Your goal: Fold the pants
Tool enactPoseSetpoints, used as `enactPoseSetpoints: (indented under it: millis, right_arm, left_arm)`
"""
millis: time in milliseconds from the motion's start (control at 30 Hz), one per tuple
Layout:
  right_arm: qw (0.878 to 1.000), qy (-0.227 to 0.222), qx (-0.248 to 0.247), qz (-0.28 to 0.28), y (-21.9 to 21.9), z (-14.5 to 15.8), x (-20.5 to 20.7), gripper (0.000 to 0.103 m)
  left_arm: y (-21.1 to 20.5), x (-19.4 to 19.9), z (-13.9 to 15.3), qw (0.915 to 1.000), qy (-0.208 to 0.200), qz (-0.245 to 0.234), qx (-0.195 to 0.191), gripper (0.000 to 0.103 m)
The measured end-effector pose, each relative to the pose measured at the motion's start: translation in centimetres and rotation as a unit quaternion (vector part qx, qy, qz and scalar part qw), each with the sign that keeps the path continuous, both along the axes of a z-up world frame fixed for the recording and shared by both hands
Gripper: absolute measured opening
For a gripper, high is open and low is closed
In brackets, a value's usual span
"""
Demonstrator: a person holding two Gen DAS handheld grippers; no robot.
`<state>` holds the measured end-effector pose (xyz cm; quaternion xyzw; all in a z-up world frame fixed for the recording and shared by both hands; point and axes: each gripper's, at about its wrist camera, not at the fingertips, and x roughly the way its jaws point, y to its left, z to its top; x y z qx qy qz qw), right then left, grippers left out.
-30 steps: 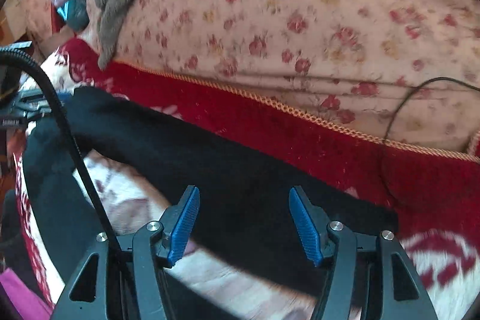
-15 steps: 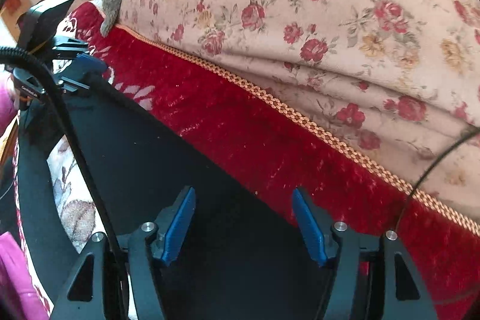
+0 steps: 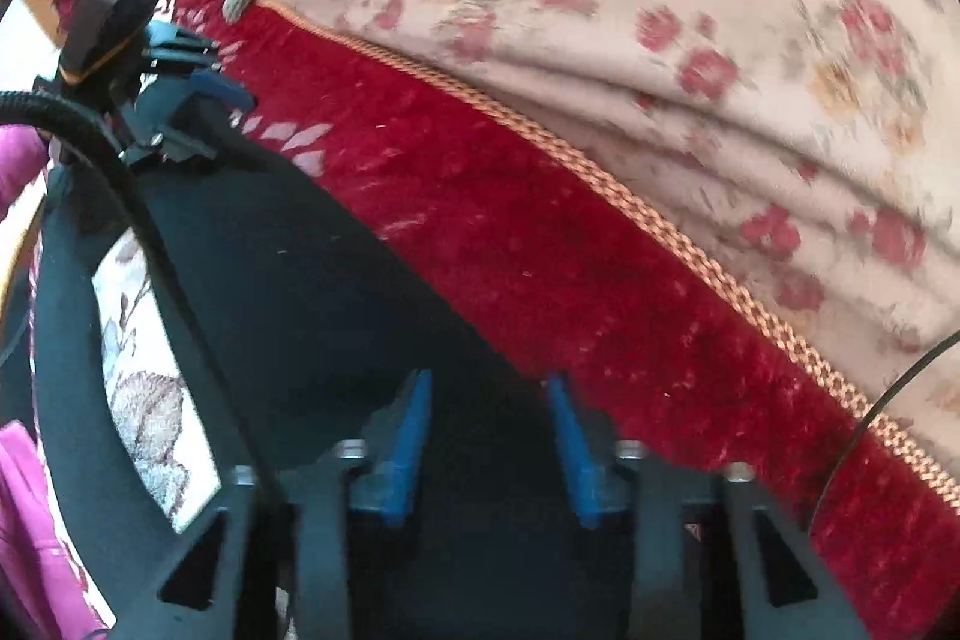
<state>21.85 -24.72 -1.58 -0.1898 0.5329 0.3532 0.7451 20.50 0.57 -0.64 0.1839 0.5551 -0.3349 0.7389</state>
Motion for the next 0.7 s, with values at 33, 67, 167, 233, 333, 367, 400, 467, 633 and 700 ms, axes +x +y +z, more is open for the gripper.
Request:
enactPoseSetpoints:
  millis: [33, 67, 167, 233, 333, 367, 400, 467, 633, 700]
  right_arm:
    - [1.0, -0.008, -0.008, 0.003, 0.4, 0.1, -0.2, 0.021]
    - [1.0, -0.02, -0.022, 0.007, 1.0, 0.1, -0.7, 0.018]
    - [0.998, -0.041, -0.057, -0.001, 2.0, 0.5, -1.1, 0.009]
    - [0.996, -0.063, -0.067, -0.007, 2.6, 1.6, -1.8, 0.008]
    - [0.993, -0.095, -0.063, -0.018, 2.9, 3.7, -3.3, 0.008]
    - [0.992, -0.106, -0.059, -0.022, 2.9, 4.6, -3.9, 0.008]
    - [0.991, -0.118, -0.053, -0.026, 2.9, 5.7, -4.7, 0.008]
    - [0.989, -0.136, -0.045, -0.032, 2.7, 7.5, -6.6, 0.008]
    - [0.983, -0.178, -0.025, -0.034, 1.8, 12.2, -12.7, 0.005]
    - [0.983, -0.18, -0.011, -0.035, 2.0, 13.2, -15.6, 0.005]
  left_arm:
    - [-0.6, -0.7, 0.2, 0.9999, -0.013, -0.009, -0.001, 0.024]
    - [-1.5, -1.1, 0.3, 0.9996, -0.023, -0.014, 0.002, 0.013]
    - [-2.8, -1.9, 0.3, 0.9985, -0.051, -0.007, 0.02, 0.008]
    - [-2.8, -1.9, 1.0, 0.9979, -0.062, 0.009, 0.013, 0.007]
    - [-2.3, -2.6, 2.9, 0.9963, -0.083, 0.025, -0.003, 0.006]
    - [-2.1, -2.9, 3.5, 0.9955, -0.09, 0.03, -0.004, 0.006]
    - [-2.0, -3.4, 4.3, 0.9944, -0.101, 0.031, -0.005, 0.006]
    - [-1.6, -4.7, 5.8, 0.9917, -0.125, 0.031, -0.003, 0.006]
    - [1.0, -10.4, 10.5, 0.9828, -0.179, 0.04, -0.024, 0.006]
    - [2.1, -13.0, 11.8, 0.9796, -0.193, 0.044, -0.033, 0.006]
